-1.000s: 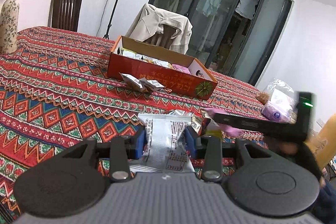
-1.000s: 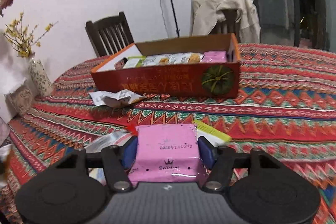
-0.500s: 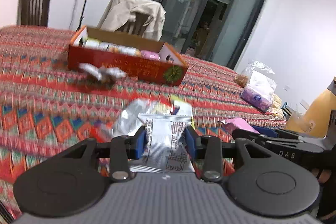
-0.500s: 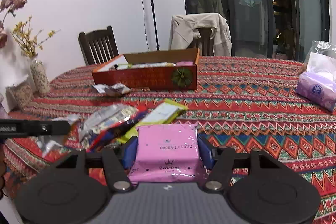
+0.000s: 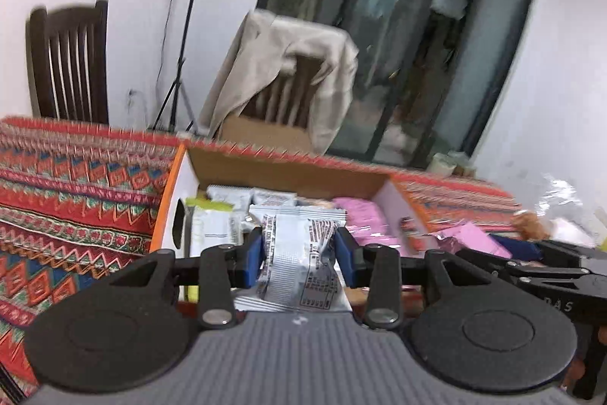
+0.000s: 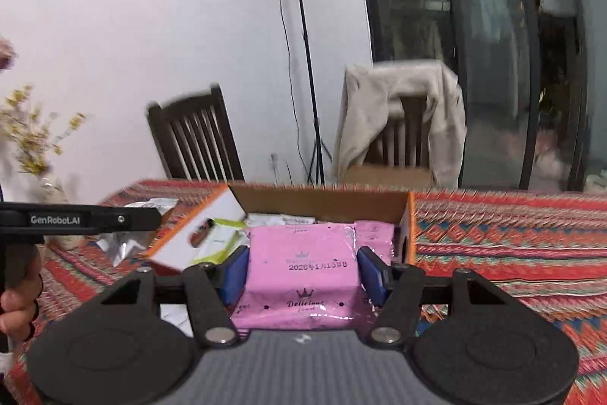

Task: Organize snacks
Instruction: 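Carry the white and pink packets into the box and open both grippers, then withdraw both tools from the box back toward the remaining packets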

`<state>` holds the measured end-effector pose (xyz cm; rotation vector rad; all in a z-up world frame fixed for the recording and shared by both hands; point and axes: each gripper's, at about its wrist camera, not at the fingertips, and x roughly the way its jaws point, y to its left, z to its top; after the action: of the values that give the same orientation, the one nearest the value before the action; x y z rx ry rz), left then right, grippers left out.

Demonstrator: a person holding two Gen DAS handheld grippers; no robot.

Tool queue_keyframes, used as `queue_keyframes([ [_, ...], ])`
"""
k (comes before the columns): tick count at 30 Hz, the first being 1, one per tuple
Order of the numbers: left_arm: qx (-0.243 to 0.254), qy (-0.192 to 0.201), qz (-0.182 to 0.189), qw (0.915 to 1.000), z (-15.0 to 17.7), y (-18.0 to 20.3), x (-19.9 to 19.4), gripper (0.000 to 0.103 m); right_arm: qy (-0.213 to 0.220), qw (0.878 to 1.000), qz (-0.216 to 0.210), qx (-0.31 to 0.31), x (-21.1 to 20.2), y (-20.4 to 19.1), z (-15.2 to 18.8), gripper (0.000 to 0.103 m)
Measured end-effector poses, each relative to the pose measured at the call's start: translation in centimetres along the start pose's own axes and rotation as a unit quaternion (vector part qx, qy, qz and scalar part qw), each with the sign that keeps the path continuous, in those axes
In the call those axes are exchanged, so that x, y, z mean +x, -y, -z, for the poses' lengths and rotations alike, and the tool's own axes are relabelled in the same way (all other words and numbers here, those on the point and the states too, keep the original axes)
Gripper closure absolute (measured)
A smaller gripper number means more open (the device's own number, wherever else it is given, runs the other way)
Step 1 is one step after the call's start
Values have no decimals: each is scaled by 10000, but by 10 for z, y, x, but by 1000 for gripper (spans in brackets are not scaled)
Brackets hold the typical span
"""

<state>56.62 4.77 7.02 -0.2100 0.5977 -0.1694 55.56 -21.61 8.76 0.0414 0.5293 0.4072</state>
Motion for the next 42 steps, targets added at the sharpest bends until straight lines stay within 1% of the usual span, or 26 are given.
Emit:
queue_keyframes([
  [1, -30, -62, -118, 9999, 0, -4, 14, 63, -147, 9997, 193, -88, 21, 0, -5, 42],
  [3, 37, -176, -237, 9996, 1, -12, 35, 63, -350, 9975, 559, -266, 56, -2, -10, 42],
  [5, 58, -322, -298, 9990, 7, -16, 56, 63, -590, 9941, 805, -420, 88, -3, -9, 42],
  [8, 178, -448, -334, 9983, 17, -18, 72, 63, -879, 9886, 1079, -581, 124, -5, 2, 42],
  [9, 236, -479, -342, 9980, 22, -17, 75, 63, -950, 9874, 1113, -599, 132, -5, 7, 42],
  [11, 327, -516, -315, 9976, 27, -17, 78, 58, -1119, 9863, 1080, -554, 142, -8, 15, 42],
  [13, 329, -591, -280, 9973, 30, -18, 78, 46, -1179, 9873, 972, -436, 148, -6, 18, 42],
  [15, 317, -576, -267, 9975, 29, -18, 76, 37, -1224, 9872, 967, -333, 150, -2, 16, 38],
  [16, 316, -536, -299, 9976, 27, -18, 71, 37, -1238, 9865, 1014, -341, 149, -1, 17, 35],
  [18, 315, -474, -299, 9979, 20, -18, 60, 37, -1272, 9858, 1049, -319, 145, 1, 14, 35],
  [20, 304, -373, -297, 9984, 13, -19, 41, 34, -1179, 9884, 936, -202, 128, 2, 6, 35],
  [22, 328, -255, -298, 9987, 4, -18, 14, 31, -966, 9915, 853, -175, 109, 2, -5, 34],
  [24, 390, -165, -267, 9987, -2, -15, -12, 29, -737, 9939, 795, -215, 80, -1, -18, 34],
  [26, 505, -52, -191, 9985, -4, -10, -46, 27, -512, 9954, 757, -289, 48, -4, -30, 33],
  [27, 576, 3, -133, 9983, -4, -6, -65, 25, -390, 9958, 746, -348, 29, -7, -36, 33],
  [28, 626, 70, -68, 9980, -3, -2, -84, 21, -252, 9961, 729, -422, 9, -10, -40, 31],
  [30, 750, 173, 41, 9970, 3, 5, -114, 19, -31, 9961, 691, -553, -28, -14, -44, 26],
  [32, 865, 317, 87, 9957, 17, 13, -149, 18, 157, 9951, 670, -707, -68, -19, -43, 23],
  [34, 871, 520, 178, 9947, 38, 20, -183, 13, 302, 9940, 646, -827, -102, -23, -38, 23],
  [37, 876, 750, 243, 9930, 71, 30, -222, 7, 541, 9922, 595, -956, -151, -27, -20, 20],
  [40, 812, 992, -30, 9917, 111, 41, -254, 4, 895, 9877, 718, -1062, -198, -36, 11, 19],
  [42, 704, 1113, -149, 9912, 137, 47, -270, 2, 1012, 9861, 759, -1075, -222, -42, 34, 16],
])
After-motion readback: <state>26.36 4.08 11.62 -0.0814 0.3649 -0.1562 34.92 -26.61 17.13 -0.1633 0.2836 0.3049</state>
